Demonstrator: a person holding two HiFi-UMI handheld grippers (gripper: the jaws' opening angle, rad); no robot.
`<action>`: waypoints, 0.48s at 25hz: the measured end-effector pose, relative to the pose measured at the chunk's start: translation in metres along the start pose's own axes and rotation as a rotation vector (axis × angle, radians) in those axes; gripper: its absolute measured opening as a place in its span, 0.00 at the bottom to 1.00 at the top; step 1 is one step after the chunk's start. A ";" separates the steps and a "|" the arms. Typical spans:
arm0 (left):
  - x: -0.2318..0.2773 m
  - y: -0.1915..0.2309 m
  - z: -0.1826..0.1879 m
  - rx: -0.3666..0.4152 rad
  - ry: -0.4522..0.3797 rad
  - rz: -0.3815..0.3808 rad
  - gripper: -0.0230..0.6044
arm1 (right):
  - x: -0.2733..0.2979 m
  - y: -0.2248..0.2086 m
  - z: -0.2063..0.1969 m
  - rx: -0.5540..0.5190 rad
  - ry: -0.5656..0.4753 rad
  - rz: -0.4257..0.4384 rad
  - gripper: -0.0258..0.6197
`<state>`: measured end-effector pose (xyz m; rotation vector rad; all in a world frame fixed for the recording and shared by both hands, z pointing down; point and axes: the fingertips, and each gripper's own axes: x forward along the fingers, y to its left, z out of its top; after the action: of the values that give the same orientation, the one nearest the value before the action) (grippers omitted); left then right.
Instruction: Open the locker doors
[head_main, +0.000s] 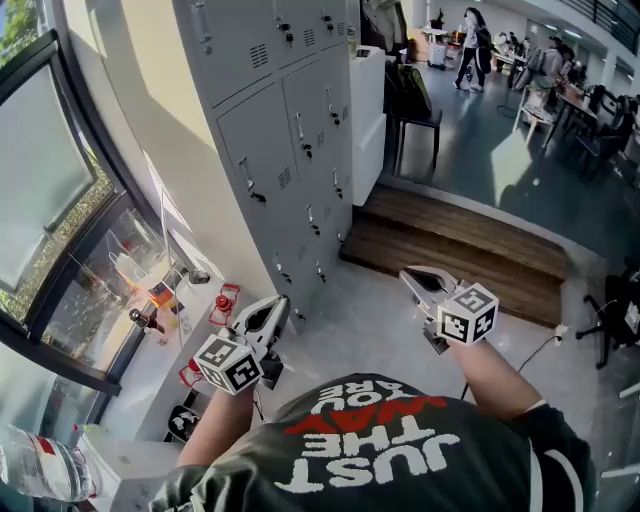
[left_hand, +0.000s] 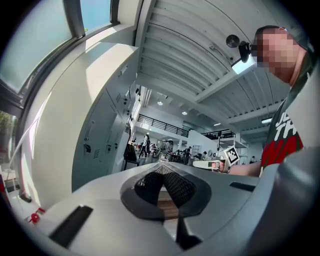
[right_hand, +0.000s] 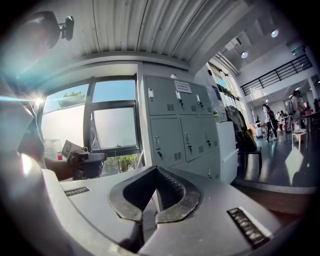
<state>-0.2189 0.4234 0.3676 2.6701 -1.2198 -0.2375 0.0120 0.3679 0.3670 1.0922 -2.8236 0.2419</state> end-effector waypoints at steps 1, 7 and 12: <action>0.002 -0.001 0.000 0.001 0.001 0.000 0.04 | -0.001 -0.002 0.000 0.005 0.000 -0.001 0.09; 0.021 -0.012 -0.002 0.008 0.006 0.010 0.04 | -0.009 -0.021 0.000 0.025 0.003 0.002 0.09; 0.047 -0.033 -0.007 0.009 0.011 0.017 0.04 | -0.027 -0.041 0.002 0.023 0.015 0.031 0.09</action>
<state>-0.1626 0.4095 0.3636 2.6641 -1.2434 -0.2149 0.0593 0.3554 0.3657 1.0465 -2.8335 0.2842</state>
